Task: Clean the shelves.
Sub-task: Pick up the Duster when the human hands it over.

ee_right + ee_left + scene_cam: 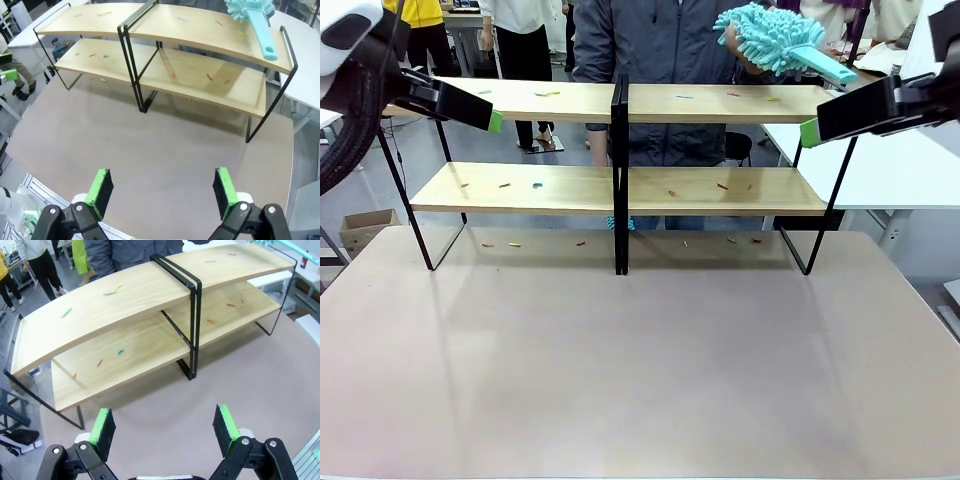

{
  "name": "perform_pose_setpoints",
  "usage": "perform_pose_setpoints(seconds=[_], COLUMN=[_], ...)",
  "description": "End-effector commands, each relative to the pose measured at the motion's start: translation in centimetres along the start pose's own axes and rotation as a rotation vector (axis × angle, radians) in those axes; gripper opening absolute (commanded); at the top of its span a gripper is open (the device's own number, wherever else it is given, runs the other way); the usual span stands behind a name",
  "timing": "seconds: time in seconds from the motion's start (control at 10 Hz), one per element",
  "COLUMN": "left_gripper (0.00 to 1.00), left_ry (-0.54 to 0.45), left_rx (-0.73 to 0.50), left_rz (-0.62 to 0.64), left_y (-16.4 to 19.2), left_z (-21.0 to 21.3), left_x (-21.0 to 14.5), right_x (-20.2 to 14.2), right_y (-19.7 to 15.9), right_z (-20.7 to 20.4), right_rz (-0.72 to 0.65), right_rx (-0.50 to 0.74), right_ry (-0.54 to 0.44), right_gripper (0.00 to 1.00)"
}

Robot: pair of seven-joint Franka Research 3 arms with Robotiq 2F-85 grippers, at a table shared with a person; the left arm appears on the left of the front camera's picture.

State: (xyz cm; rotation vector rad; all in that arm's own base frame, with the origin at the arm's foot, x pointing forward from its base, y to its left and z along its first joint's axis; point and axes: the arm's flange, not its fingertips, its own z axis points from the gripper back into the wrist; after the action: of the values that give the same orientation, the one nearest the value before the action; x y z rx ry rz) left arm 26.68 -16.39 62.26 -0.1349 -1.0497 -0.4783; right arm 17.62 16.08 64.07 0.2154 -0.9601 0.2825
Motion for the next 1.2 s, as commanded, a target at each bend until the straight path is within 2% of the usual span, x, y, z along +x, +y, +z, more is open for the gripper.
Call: perform_pose_setpoints(seconds=[0.0,0.4,0.5,1.1], left_gripper=[1.0,1.0,1.0,1.0], left_ry=[-0.011,-0.011,-0.011,-0.011], left_rx=[-0.003,-0.003,-0.003,-0.003], left_rz=[-0.001,-0.001,-0.001,-0.001], left_y=[0.0,0.0,0.0,0.0], left_z=[0.0,0.0,0.0,0.0], left_x=[0.0,0.0,0.0,0.0], right_x=[-11.6,-11.4,-0.2,-0.2], right_y=[-2.7,-2.5,0.8,0.8], right_z=[-3.2,-3.1,1.1,1.1], right_rz=[-0.007,-0.026,0.021,0.021], right_rx=[0.01,-0.005,-0.005,-0.005], right_ry=[-0.043,-0.078,-0.034,-0.034], right_gripper=[1.0,1.0,1.0,1.0])
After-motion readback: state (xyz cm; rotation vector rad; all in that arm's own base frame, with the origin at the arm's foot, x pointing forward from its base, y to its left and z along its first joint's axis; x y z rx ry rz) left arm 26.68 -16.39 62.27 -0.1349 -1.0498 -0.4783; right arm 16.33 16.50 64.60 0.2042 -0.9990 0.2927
